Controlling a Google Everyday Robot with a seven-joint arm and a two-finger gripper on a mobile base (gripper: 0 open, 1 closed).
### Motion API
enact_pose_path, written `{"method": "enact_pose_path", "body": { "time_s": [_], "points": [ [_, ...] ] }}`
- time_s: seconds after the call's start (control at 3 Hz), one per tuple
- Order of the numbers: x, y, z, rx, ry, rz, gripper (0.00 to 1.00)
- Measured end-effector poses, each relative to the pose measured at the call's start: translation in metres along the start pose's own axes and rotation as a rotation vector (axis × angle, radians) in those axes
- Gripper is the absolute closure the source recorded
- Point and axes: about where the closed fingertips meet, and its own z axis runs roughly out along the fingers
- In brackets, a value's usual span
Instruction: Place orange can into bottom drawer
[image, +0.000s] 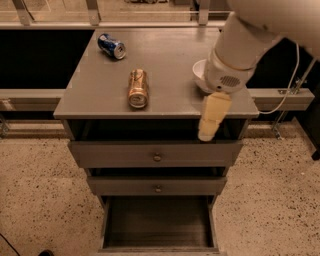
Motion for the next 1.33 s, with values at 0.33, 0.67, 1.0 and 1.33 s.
{"method": "enact_pose_path", "body": {
  "time_s": [0.33,0.67,1.0,1.33],
  "points": [
    [-0.049,-0.002,-0.013,0.023,-0.123,-0.108,0.0],
    [-0.047,-0.002,-0.012,0.026,-0.112,-0.108,0.0],
    [-0.061,-0.008,-0.012,0.042,-0.124,-0.19,0.0],
    [-0.082,-0.005,-0.032,0.052,-0.113,-0.409,0.0]
  ]
}}
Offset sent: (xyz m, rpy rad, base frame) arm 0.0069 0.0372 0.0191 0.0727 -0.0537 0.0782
